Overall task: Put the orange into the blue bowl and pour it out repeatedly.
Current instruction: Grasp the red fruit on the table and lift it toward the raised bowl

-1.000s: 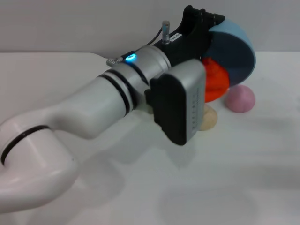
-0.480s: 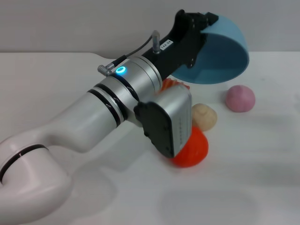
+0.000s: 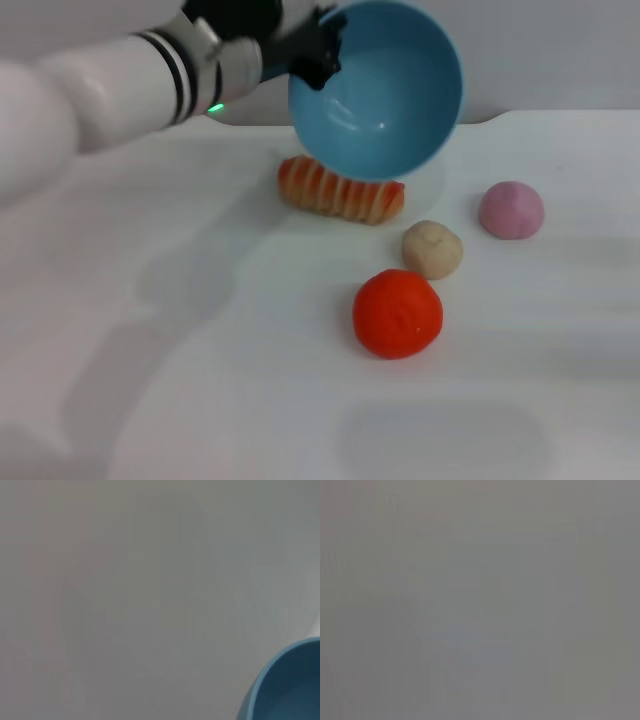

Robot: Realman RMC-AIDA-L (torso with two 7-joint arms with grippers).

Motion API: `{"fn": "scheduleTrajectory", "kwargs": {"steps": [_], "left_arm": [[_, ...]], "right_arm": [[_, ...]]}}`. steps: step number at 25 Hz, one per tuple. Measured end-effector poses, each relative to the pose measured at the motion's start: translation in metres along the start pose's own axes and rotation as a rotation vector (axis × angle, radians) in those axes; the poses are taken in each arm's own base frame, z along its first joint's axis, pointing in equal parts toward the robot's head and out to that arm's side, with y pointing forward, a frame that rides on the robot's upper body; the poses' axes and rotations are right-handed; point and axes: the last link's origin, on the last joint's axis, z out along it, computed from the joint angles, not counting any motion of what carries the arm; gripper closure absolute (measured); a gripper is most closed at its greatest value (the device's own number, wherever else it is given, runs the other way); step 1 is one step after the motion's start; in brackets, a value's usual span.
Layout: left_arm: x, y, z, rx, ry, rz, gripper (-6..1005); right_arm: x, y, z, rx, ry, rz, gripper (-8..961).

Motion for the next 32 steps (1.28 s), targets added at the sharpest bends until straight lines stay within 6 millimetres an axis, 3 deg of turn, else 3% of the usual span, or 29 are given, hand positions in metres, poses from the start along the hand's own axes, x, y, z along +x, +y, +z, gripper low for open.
{"fn": "scheduleTrajectory", "kwargs": {"steps": [5, 9, 13, 17, 18, 19, 23, 28, 32], "left_arm": [[-0.010, -0.018, -0.006, -0.140, -0.188, -0.216, 1000], [-0.023, -0.020, -0.013, -0.177, -0.346, -0.304, 1000], [-0.039, -0.030, -0.017, -0.116, -0.422, -0.389, 1000], [-0.042, -0.036, -0.016, -0.097, -0.443, -0.404, 1000], [-0.042, -0.036, -0.016, -0.094, -0.442, -0.404, 1000], [-0.042, -0.036, -0.015, -0.090, -0.439, -0.402, 1000], [-0.041, -0.035, -0.009, -0.097, -0.445, -0.401, 1000], [-0.041, -0.033, -0.006, -0.096, -0.445, -0.400, 999], [-0.041, -0.033, -0.006, -0.092, -0.445, -0.409, 999]], "right_arm": [[-0.006, -0.006, 0.010, -0.007, 0.051, 0.008, 308], [-0.012, -0.003, 0.025, -0.078, 0.147, 0.078, 309], [-0.029, 0.001, 0.040, -0.156, 0.345, 0.167, 309], [-0.047, 0.014, 0.055, -0.236, 0.612, 0.178, 310], [-0.047, 0.014, 0.055, -0.236, 0.612, 0.178, 310], [-0.050, 0.025, 0.065, -0.281, 0.764, 0.200, 310], [-0.046, 0.058, 0.081, -0.395, 0.878, 0.171, 311], [-0.023, 0.113, 0.095, -0.556, 0.995, 0.103, 312], [-0.004, 0.140, 0.101, -0.614, 1.054, 0.099, 313]]}}
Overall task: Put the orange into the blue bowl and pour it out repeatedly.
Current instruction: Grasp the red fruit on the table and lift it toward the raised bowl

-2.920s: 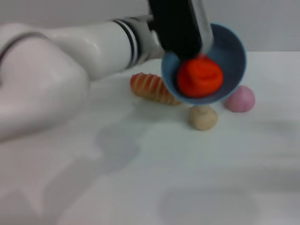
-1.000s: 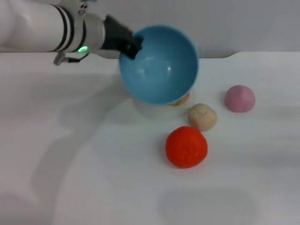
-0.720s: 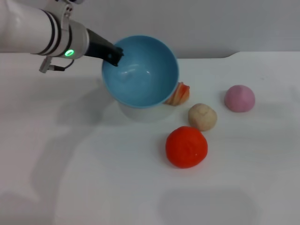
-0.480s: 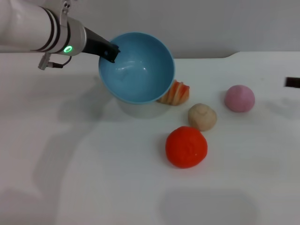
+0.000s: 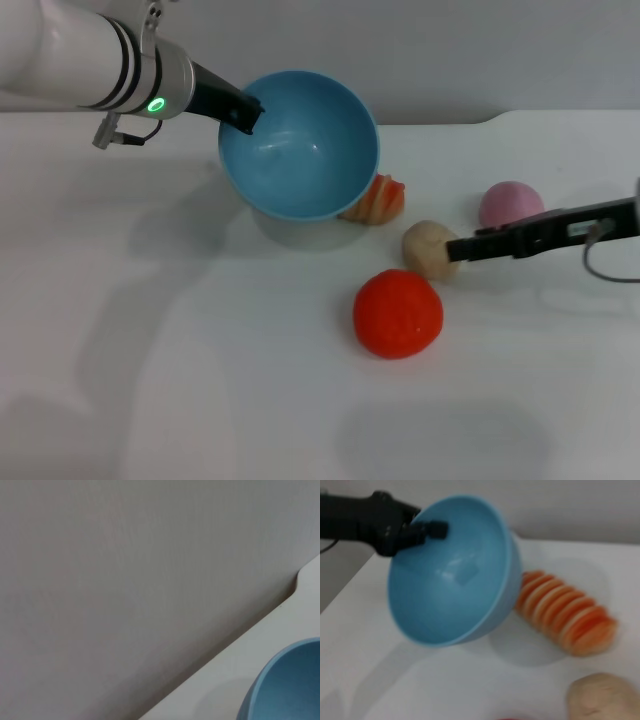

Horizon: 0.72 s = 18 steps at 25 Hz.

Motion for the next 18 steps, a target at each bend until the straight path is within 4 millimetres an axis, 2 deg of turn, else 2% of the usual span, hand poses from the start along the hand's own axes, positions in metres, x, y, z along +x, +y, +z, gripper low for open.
{"fn": "scheduleTrajectory", "kwargs": {"steps": [9, 13, 18], "left_arm": [[-0.005, -0.003, 0.001, 0.007, -0.005, -0.014, 1000], [-0.007, -0.002, 0.002, 0.006, -0.011, -0.015, 1000], [-0.009, -0.003, 0.002, 0.008, -0.012, -0.015, 999]], "right_arm": [[0.008, 0.014, 0.045, -0.056, 0.105, 0.003, 314], [0.013, 0.015, 0.054, -0.045, 0.141, -0.012, 315], [0.014, 0.014, 0.055, -0.038, 0.140, -0.031, 316]]}}
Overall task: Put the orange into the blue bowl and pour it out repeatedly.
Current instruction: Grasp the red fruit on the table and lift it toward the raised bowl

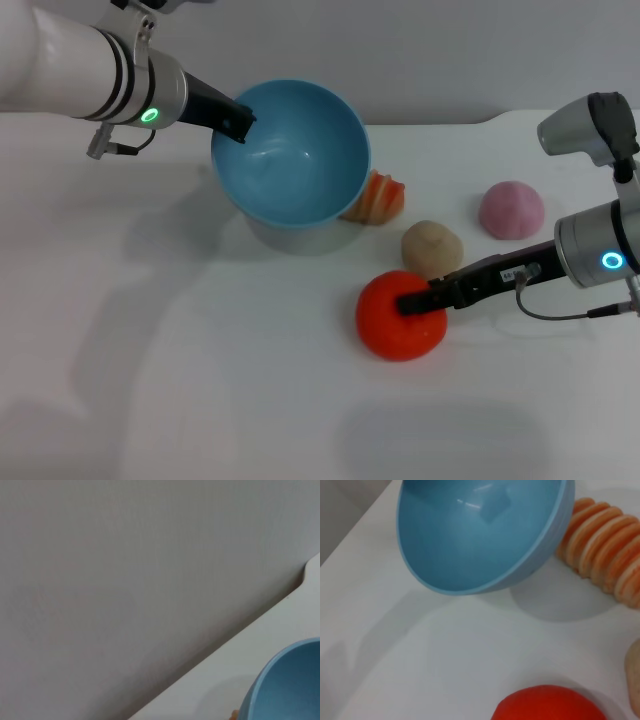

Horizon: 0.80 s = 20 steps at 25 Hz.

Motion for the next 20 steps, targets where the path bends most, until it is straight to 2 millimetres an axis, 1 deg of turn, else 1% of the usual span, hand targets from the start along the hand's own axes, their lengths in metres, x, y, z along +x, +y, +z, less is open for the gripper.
{"fn": "scheduleTrajectory", "kwargs": {"steps": [2, 8, 16, 18, 20], "left_arm": [[0.000, 0.000, 0.000, 0.002, 0.002, -0.001, 1000], [0.000, 0.002, 0.001, 0.004, 0.006, 0.010, 1000], [-0.002, 0.001, 0.003, 0.008, 0.006, 0.007, 999], [-0.003, 0.002, 0.004, 0.007, 0.004, 0.011, 1000], [-0.003, 0.002, 0.004, 0.007, 0.003, 0.012, 1000]], "right_arm": [[0.000, 0.000, 0.000, 0.000, -0.007, -0.021, 316], [-0.001, 0.000, 0.000, -0.003, -0.022, -0.050, 536], [0.001, 0.002, -0.002, -0.031, -0.049, -0.077, 749], [0.000, 0.004, -0.004, -0.047, -0.063, -0.083, 774], [-0.003, 0.008, -0.012, -0.075, -0.096, -0.105, 799]]}}
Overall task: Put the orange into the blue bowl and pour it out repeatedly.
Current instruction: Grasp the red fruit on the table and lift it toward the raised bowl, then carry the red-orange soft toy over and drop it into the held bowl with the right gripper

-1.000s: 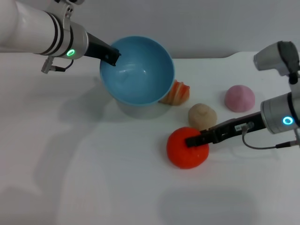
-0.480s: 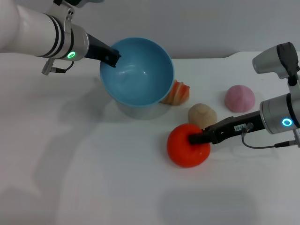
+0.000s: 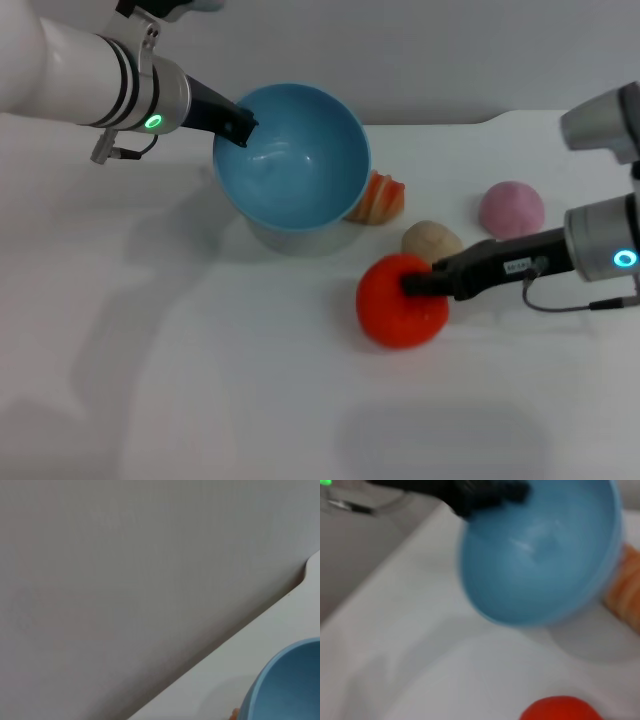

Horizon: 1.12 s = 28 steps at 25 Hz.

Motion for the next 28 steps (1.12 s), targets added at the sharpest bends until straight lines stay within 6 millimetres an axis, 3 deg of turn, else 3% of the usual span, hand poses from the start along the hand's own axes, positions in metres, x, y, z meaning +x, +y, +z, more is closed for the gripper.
{"fn": "scheduleTrajectory", "kwargs": {"steps": [3, 7, 11, 15, 18, 22, 28], "left_arm": [[-0.001, 0.000, 0.001, 0.000, -0.003, 0.000, 1000], [-0.001, 0.006, 0.005, -0.009, -0.012, 0.019, 999], [0.000, 0.024, 0.009, -0.053, -0.037, 0.064, 999], [0.003, 0.048, 0.010, -0.133, -0.045, 0.086, 1000], [0.008, 0.055, 0.009, -0.158, -0.030, 0.090, 1000], [0.013, 0.057, 0.006, -0.169, -0.015, 0.093, 999], [0.014, 0.055, 0.005, -0.166, -0.007, 0.090, 999]], "right_arm": [[-0.017, 0.012, -0.025, -0.056, -0.084, -0.074, 826], [-0.052, 0.036, -0.076, -0.110, -0.218, -0.185, 856], [-0.067, 0.046, -0.094, -0.112, -0.261, -0.245, 891], [-0.071, 0.043, -0.083, -0.114, -0.259, -0.227, 913], [-0.070, 0.034, -0.068, -0.083, -0.248, -0.179, 926], [-0.063, 0.016, -0.053, -0.008, -0.230, -0.113, 927], [-0.059, 0.010, -0.038, -0.006, -0.213, -0.062, 927]]}}
